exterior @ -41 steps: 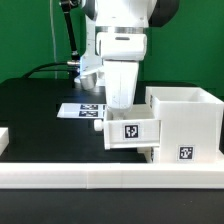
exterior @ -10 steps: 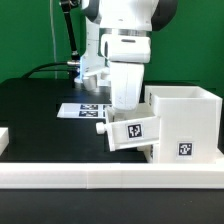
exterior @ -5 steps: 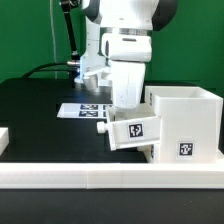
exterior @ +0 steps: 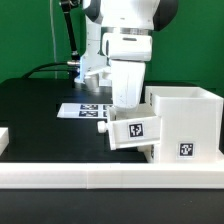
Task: Assemble drawer
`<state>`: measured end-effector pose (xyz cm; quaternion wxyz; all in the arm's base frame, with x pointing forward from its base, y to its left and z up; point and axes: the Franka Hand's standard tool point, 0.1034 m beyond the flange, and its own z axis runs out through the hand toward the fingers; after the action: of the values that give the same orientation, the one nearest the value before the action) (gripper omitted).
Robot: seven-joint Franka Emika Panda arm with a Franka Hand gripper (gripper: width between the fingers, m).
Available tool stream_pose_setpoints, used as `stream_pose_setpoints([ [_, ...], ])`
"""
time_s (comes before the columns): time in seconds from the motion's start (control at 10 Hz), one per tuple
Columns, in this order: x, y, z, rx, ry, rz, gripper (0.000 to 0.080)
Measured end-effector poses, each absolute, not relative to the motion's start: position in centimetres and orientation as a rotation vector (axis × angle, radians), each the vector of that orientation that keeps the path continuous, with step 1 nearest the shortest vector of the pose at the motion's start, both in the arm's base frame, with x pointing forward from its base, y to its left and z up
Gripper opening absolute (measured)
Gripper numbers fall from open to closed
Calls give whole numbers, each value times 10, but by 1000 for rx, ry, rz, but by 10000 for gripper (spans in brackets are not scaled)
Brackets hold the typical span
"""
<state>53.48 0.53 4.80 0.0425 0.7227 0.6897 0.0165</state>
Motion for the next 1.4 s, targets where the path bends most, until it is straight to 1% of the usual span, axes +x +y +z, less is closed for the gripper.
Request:
stream_pose_setpoints([
  [0.3, 537, 13, 50, 2251, 2061, 59, 44],
  [0.7, 539, 10, 51, 2237, 2075, 16, 44],
  [0.8, 539, 10, 51, 2237, 2076, 15, 126],
  [0.9, 537, 8, 50, 2244, 2076, 1, 126],
  [1.0, 538, 7, 51, 2245, 2073, 2, 325],
  [1.1, 539, 7, 53, 2242, 2071, 7, 462],
  [1.2, 540, 8, 57, 2239, 2070, 10, 462],
  [1.3, 541, 9, 63, 2235, 2070, 6, 610],
  [1.4, 542, 7, 74, 2233, 2066, -12, 637],
])
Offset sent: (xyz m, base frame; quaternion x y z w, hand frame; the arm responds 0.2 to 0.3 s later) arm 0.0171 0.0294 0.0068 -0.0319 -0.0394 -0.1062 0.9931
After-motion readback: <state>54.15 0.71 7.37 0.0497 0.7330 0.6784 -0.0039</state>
